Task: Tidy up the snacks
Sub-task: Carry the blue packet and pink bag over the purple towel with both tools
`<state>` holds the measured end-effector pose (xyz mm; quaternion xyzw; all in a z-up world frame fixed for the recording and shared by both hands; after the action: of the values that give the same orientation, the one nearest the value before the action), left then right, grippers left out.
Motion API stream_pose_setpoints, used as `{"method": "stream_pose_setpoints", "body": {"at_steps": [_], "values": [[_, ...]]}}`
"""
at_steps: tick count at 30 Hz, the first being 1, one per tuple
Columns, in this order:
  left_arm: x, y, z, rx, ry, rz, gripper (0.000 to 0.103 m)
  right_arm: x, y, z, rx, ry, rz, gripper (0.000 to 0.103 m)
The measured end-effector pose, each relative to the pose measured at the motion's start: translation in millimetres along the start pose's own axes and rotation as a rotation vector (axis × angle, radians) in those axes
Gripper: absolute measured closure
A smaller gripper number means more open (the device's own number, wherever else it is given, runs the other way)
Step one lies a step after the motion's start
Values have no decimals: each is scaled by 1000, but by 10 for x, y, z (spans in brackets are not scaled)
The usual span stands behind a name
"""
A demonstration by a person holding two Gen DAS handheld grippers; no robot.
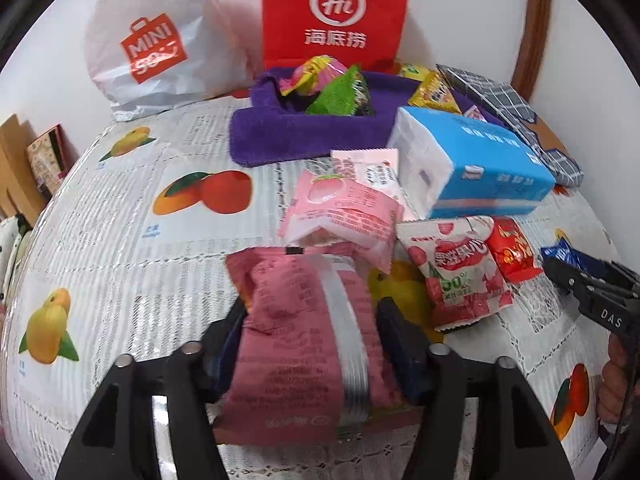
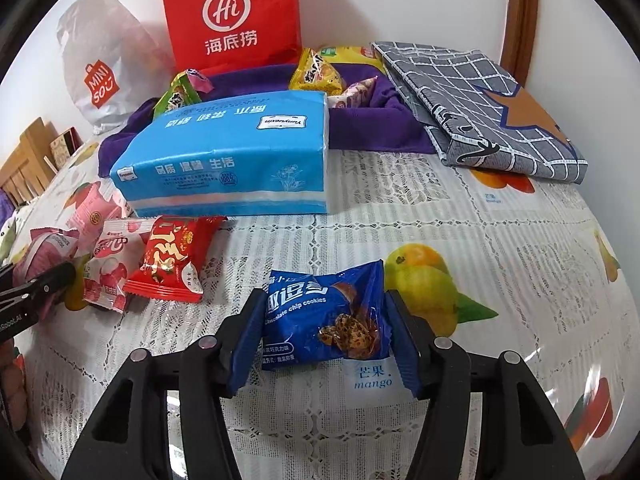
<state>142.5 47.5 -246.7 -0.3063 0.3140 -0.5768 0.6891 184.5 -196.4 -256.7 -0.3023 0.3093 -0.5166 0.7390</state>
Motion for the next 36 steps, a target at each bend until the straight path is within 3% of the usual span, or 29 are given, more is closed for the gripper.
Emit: {"method": "stream_pose_setpoints", "body": {"at_steps": [6,9,13,17,25,36], "values": [[-3,-2,5,1,-6,2,40,-14,1,-3,-1,-1,7,42],[-68,-14,11,7,-36,15,52,-16,-3,-4,1,-2,5,42],[-122,-32,10,3,-70,-12,56,-10,-10,-5,5,2,2,43],[-145,-106,13,-23,-91,-40,58,36,-40,-6,19,27,3,50],[-166,-427,152,12,-90,-40,58,50,-118,33,37,27,-3,56],[-47,-740,506,36,-102,-133,58,-66,-538,361,101,30,30,57]]}}
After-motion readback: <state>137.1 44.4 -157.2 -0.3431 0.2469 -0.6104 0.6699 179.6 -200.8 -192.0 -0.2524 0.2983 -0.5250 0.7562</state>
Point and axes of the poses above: each gripper's, at about its wrist camera, not at the fingertips, and y roughly the way its jaws point, x to its right, z to its top, the point moved 8 cm from there along y, roughly the way its jaws point, and after that the axes turned 9 degrees about z, right-handed, at the moved point
